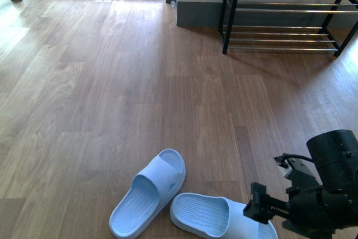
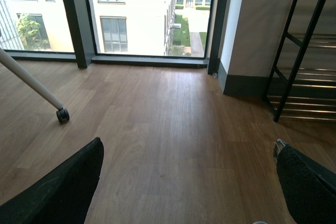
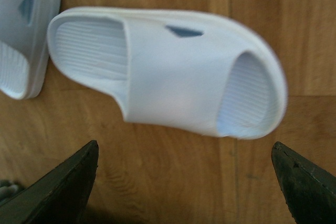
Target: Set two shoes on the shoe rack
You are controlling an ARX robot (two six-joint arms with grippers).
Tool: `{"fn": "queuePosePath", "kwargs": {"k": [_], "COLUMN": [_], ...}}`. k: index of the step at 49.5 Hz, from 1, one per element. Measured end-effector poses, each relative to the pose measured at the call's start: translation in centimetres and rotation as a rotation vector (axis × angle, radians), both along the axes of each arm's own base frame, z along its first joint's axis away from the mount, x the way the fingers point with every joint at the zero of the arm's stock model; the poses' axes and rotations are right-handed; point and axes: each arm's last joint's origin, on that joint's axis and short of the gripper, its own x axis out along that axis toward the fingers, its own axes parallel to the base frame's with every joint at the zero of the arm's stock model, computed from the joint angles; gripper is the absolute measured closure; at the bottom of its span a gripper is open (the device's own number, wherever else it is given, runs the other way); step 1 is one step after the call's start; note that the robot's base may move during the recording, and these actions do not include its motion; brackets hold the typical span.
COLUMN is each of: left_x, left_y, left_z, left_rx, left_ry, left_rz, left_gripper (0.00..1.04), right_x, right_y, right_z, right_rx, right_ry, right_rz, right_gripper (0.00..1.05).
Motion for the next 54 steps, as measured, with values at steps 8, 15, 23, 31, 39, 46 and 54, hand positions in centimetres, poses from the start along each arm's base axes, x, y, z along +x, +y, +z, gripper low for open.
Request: {"fn": "queuePosePath", "kwargs": {"k": [8, 15, 23, 31, 39, 46, 54], "left_x": [0.0, 0.0, 0.0, 0.0, 0.0, 0.0, 0.0], "left_y": [0.0, 0.0, 0.0, 0.0, 0.0, 0.0, 0.0], "left_z": [0.0, 0.0, 0.0, 0.0, 0.0, 0.0, 0.0], "left_rx": [0.0, 0.0, 0.0, 0.0, 0.0, 0.0, 0.0], "left_ry": [0.0, 0.0, 0.0, 0.0, 0.0, 0.0, 0.0], "left_rz": [0.0, 0.0, 0.0, 0.0, 0.0, 0.0, 0.0], "left_gripper": [0.09, 0.09, 0.09, 0.09, 0.09, 0.09, 0.09], "right_x": [-0.3, 0.3, -0.3, 0.0, 0.1, 0.1, 0.0], "right_y": [1.4, 1.4, 2.4, 2.3, 2.4, 2.3, 2.3], "right_z": [-0.9, -3.1, -5.2, -5.6, -5.5, -5.6, -5.6], "right_rx": [-0.001, 0.017, 0.059, 0.054, 0.029, 0.007, -0.043], "right_ry": [0.012, 0.016, 0.047, 0.023, -0.014, -0.01, -0.012], "right_rz": [0.048, 0.041, 0.048, 0.066, 0.096, 0.113, 0.159], "right_gripper": [0.09, 0.09, 0.09, 0.09, 0.09, 0.09, 0.09]}}
